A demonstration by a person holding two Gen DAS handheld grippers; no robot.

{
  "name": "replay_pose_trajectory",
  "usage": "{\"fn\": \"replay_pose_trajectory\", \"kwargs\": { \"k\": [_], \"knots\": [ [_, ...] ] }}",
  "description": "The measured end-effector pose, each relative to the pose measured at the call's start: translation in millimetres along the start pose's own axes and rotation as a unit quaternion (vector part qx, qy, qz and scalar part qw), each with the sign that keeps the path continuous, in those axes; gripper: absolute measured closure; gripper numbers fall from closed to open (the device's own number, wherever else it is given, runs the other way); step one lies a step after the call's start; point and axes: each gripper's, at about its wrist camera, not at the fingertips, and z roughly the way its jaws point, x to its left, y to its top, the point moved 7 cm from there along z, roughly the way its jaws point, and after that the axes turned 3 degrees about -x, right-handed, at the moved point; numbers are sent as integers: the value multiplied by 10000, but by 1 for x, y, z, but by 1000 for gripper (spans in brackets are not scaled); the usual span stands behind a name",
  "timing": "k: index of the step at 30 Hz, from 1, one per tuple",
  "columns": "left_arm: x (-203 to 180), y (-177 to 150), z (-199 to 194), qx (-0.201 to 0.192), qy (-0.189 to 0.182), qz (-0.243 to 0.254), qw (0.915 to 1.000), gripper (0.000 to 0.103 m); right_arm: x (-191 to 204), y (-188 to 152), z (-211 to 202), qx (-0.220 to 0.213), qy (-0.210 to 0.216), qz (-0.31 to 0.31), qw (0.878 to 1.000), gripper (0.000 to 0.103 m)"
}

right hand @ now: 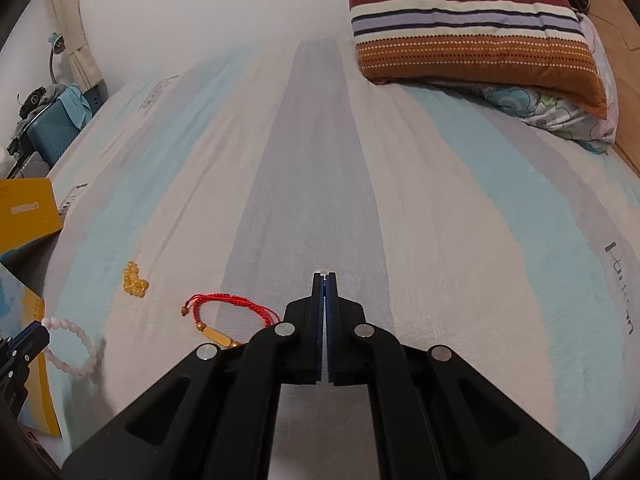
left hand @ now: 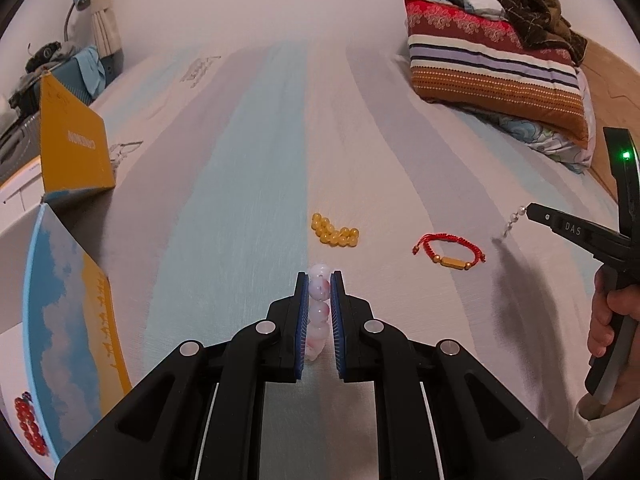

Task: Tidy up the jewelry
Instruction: 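Grasp the white bead bracelet with the left tool while the right tool grasps the pearl string, then carry the white bead bracelet and pearl string into the white box with both tools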

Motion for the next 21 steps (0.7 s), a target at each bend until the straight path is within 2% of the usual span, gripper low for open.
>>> {"fn": "replay_pose_trajectory", "kwargs": {
  "k": [11, 15, 21],
  "knots": [
    [-6, 7, -25, -56, -62, 112, 9999, 93, 25, 2, -32, -118, 91, -140, 9998, 103],
    [-8, 4, -38, -75, -70, 235, 9997, 93, 42, -3, -41, -83, 154, -182, 9997, 103],
    [4, -2, -57, -65, -24, 124, 9999, 93, 77, -13, -63, -130, 360, -269, 9989, 103]
  ]
}}
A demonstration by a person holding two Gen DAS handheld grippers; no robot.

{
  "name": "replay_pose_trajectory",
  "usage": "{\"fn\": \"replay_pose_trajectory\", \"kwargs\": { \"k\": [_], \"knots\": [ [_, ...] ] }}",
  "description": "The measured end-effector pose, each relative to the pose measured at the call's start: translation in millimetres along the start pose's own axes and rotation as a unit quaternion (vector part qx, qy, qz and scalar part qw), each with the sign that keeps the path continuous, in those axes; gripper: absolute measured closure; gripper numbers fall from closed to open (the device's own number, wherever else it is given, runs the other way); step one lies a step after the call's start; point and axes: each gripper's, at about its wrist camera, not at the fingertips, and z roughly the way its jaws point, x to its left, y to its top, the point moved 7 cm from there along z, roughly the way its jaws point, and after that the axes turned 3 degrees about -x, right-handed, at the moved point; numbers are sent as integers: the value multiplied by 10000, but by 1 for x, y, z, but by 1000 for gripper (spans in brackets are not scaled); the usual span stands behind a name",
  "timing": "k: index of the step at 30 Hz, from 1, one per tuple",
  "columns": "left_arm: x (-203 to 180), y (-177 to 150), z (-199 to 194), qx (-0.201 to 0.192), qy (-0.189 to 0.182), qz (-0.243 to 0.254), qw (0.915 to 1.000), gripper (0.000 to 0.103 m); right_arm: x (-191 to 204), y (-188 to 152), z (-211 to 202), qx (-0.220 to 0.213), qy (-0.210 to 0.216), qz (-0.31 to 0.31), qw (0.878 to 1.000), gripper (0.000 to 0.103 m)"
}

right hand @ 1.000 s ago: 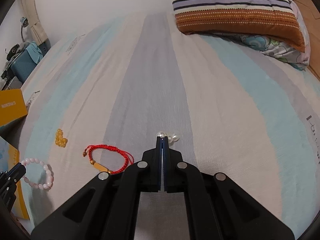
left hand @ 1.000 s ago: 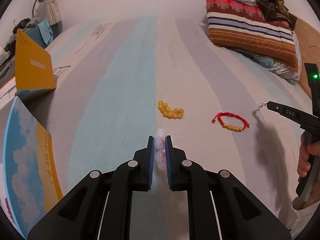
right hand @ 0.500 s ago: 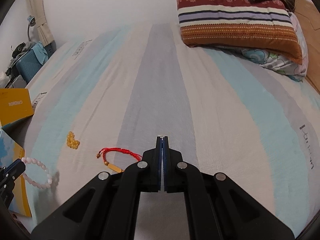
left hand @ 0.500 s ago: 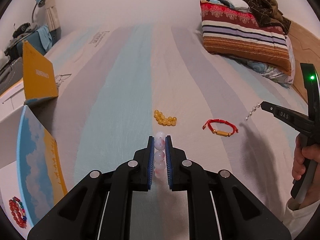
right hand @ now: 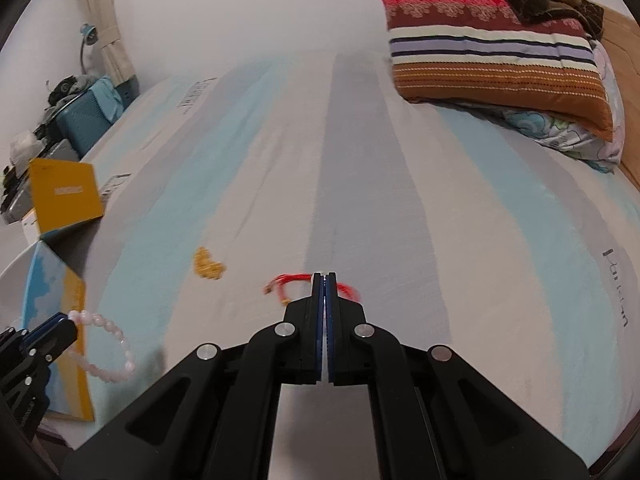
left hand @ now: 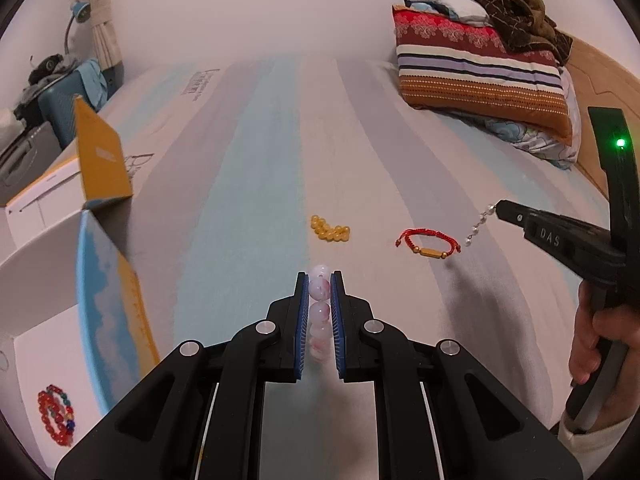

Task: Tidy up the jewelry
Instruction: 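Carry the white bead bracelet and pearl string into the white box with both tools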

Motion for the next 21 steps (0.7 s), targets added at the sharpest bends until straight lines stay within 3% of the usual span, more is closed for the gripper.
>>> {"fn": "replay_pose_trajectory", "kwargs": {
  "k": [10, 21],
  "knots": [
    [39, 1, -58, -250, 280, -159, 9992, 93, 94, -2, -40, -160, 449, -359, 9982, 103],
    [130, -9, -135, -551, 878, -559, 9930, 93, 223, -2, -86, -363, 1035, -950, 9894, 103]
  ]
}}
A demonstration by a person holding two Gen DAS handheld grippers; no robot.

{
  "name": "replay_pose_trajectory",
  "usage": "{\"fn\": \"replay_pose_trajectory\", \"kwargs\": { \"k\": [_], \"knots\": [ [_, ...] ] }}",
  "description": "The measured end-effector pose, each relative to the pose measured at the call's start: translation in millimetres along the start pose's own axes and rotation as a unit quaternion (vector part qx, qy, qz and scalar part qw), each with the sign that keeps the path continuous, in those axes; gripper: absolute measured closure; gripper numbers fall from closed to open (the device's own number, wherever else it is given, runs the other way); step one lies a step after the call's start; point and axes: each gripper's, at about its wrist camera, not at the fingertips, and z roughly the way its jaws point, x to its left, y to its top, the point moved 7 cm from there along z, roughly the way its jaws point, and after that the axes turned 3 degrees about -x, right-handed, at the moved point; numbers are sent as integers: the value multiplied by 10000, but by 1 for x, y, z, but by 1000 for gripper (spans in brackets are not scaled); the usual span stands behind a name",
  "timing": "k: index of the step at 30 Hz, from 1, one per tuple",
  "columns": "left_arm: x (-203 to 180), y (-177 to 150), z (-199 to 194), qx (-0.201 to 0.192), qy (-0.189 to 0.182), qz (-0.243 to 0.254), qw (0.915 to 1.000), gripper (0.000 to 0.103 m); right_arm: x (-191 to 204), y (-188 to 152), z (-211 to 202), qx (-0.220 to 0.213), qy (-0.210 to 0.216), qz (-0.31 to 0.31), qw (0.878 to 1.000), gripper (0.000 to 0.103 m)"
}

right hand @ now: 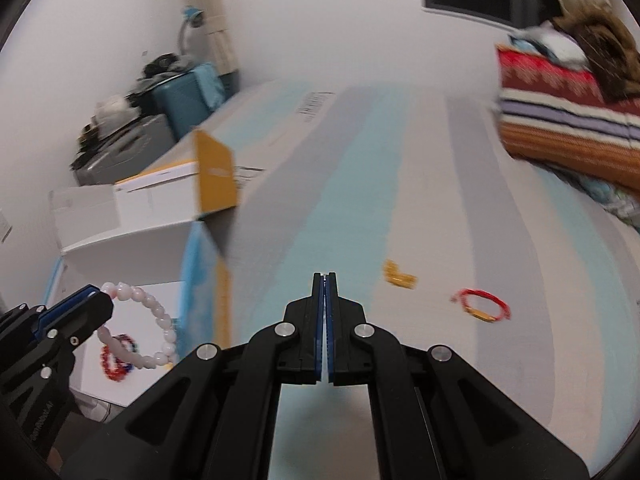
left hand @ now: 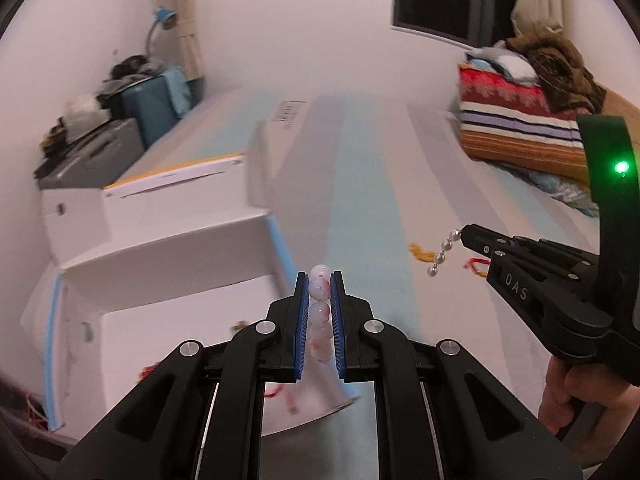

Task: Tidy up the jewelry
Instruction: 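Carry the white bead bracelet and pearl string into the white box with both tools, then open both tools in the box and withdraw them back over the bed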

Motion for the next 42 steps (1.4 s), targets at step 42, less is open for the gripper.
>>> {"fn": "replay_pose_trajectory", "kwargs": {
  "k": [42],
  "knots": [
    [207, -114, 48, 1154, 1077, -1210, 9800, 92, 206, -98, 96, 1315, 718, -1005, 9836, 100]
  ]
}}
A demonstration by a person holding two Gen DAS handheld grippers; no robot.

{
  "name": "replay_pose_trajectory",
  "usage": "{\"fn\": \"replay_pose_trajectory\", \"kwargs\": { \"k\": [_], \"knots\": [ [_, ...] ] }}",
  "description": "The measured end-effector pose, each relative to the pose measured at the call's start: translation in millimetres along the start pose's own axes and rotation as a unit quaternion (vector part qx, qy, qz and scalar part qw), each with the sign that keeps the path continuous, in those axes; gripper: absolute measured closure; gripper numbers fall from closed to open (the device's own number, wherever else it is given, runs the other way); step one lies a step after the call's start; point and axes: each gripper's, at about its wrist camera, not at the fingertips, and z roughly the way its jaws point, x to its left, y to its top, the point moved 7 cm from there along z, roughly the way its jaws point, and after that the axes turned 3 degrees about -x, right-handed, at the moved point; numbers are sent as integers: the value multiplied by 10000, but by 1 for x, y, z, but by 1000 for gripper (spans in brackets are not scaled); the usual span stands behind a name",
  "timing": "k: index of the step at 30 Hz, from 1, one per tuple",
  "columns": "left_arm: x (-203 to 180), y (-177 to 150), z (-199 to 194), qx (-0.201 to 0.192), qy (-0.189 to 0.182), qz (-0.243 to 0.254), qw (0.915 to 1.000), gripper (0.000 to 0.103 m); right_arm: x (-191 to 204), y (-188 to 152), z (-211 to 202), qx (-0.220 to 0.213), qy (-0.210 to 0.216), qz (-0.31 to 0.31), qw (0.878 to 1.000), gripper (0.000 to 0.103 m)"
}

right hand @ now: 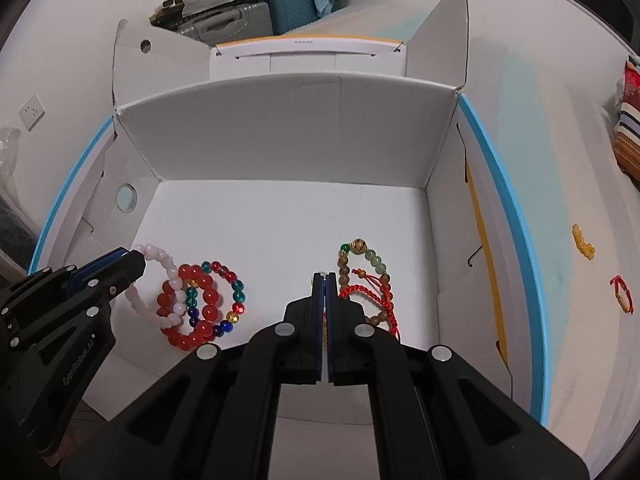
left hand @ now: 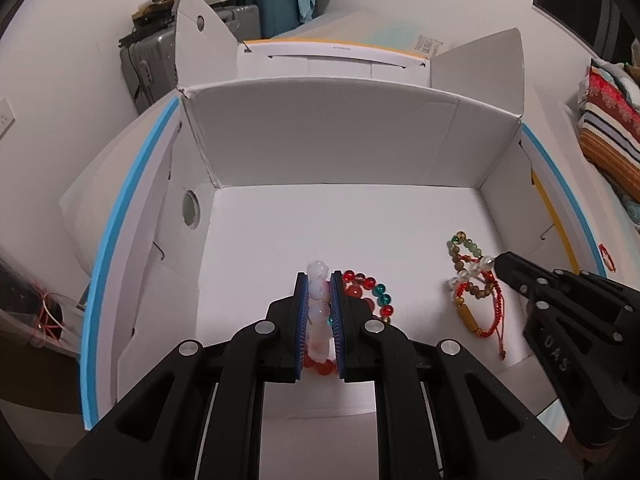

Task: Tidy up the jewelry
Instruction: 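Open both tools in the box and withdraw them back over the bed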

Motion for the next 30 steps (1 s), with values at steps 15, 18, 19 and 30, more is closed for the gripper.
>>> {"fn": "replay_pose_trajectory", "kwargs": {
  "k": [15, 18, 19, 30],
  "knots": [
    [-33, 10, -42, -456, -146, 132, 9988, 34, -52, 21, -81, -850, -425, 318, 9950, 40],
    [-54, 16, -54, -583, -254, 201, 9978, 27, -80, 21, -101, -1004, -577, 456, 9922, 31],
    [-64, 17, -58, -636, -315, 245, 9972, 27, -92, 21, -109, -1058, -643, 503, 9910, 29],
    [-188, 23, -73, -1011, -739, 764, 9892, 6, -222, -12, -157, -1235, -1279, 998, 9790, 9]
  ]
}}
